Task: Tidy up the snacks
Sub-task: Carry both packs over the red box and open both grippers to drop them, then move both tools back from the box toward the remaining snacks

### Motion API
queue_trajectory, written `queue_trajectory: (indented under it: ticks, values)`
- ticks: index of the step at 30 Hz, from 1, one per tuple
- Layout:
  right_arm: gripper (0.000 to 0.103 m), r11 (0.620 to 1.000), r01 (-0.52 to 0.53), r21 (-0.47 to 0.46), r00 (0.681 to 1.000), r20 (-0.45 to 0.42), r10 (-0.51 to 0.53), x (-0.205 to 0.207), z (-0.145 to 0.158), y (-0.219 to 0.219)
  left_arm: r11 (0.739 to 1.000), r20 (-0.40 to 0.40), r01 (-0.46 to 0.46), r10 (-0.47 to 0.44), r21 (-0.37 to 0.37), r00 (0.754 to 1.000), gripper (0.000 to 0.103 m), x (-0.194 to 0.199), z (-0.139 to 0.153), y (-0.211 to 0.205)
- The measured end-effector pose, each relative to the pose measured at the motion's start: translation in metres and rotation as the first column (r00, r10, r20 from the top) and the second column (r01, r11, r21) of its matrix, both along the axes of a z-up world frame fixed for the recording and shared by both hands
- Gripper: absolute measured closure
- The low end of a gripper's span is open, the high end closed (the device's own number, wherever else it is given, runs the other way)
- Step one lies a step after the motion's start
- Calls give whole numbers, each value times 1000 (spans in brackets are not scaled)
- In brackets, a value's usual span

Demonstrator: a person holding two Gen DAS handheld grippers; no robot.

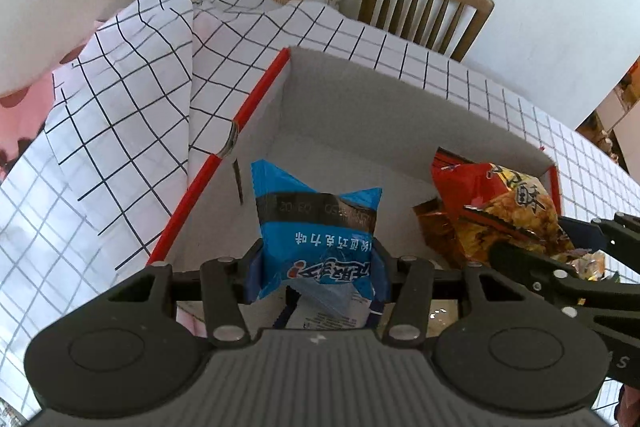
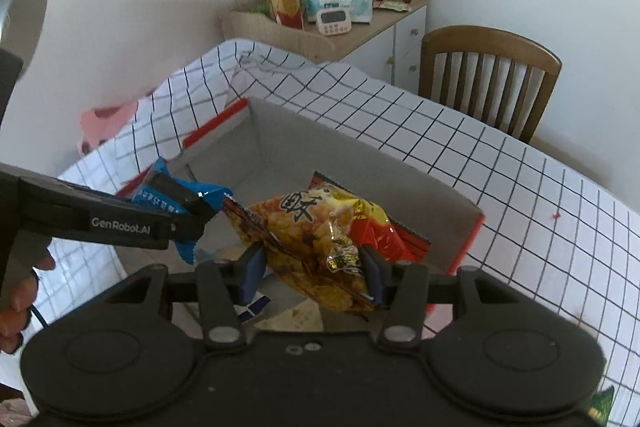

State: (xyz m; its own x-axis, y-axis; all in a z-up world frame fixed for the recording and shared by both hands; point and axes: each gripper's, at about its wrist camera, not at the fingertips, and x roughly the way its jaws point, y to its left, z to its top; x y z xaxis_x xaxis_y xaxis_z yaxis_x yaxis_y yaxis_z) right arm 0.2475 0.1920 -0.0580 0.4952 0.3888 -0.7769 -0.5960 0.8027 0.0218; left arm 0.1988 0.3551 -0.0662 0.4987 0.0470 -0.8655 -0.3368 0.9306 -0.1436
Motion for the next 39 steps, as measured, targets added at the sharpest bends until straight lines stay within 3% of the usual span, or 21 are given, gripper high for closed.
queue_trajectory:
  ticks: [8,18,23,39]
  values:
    - [52,998,11,-54,1000,-25,-12,7,-22,11,1000,-54,13,-13,-11,998,52,9,-21,4]
    - [48,998,24,-56,999,-29,-26,4,-24,12,999,-64,35,-34,6,997,48,8,-24,-3]
    - [37,999,26,-43,1000,-10,-27,-1,-17,5,999,-33,34,-34,-2,999,36,4,-17,-6]
    - [25,997,27,74,999,25,-29,-30,21,-40,999,69,37,-38,6,997,35,-26,22,-37]
